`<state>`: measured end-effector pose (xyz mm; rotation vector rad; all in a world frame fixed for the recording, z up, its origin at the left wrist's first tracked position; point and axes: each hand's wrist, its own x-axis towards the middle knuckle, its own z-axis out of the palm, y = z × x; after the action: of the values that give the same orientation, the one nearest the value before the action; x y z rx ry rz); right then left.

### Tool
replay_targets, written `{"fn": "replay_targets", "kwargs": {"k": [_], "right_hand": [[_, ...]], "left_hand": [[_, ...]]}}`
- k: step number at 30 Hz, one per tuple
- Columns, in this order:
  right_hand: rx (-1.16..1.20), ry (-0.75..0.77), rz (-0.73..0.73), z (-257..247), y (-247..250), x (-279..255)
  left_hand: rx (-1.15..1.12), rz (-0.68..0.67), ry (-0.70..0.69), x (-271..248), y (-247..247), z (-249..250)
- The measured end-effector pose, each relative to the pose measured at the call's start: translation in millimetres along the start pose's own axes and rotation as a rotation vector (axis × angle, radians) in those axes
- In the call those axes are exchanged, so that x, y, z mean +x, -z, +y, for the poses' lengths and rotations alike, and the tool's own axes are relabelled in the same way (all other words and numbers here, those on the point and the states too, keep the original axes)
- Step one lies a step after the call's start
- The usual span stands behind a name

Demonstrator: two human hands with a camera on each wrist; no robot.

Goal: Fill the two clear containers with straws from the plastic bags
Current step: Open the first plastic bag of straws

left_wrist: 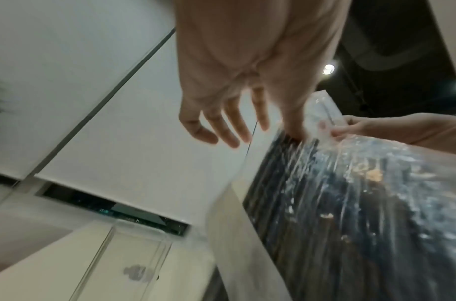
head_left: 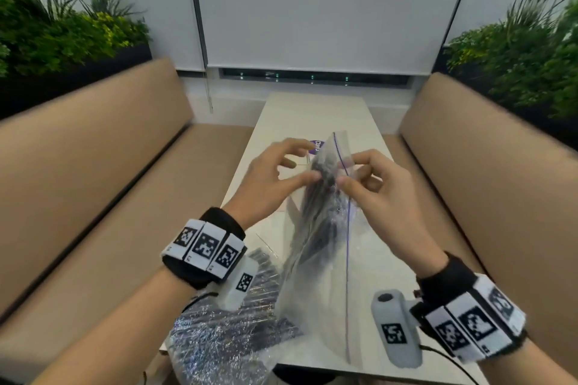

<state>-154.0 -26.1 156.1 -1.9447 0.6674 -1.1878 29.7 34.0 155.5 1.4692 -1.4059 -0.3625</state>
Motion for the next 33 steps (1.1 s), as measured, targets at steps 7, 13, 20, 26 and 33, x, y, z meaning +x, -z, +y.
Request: {"fn": "replay_targets", "kwargs": {"k": [7, 13, 20, 26, 33], "right_hand": [[-0.066, 0.041, -0.077, -6.7, -24.6, -8.0], [-0.037, -0.082, -0.075, -8.7, -12.6, -8.8], [-0.063, -0.126, -0.025, -6.9, -8.3, -7.6], [-0.055, -0.210, -0.091, -2.8, -12.1, -5.9], [0.097, -0.292, -0.033, 1.1, -8.6, -4.3]], "left_hand": [[-0.358, -0.023, 0.126, -3.8, -11.5, 26.0], [-0.570, -0.130, 0.254, -3.8, -2.0, 27.3], [-0.520, -0.025, 0.328, -2.9, -11.9, 27.4], [-0.569, 0.016, 0.385, -4.1, -23.9, 27.5], [-0.684, -0.049, 0.409, -6.6, -21.6, 25.9]]}}
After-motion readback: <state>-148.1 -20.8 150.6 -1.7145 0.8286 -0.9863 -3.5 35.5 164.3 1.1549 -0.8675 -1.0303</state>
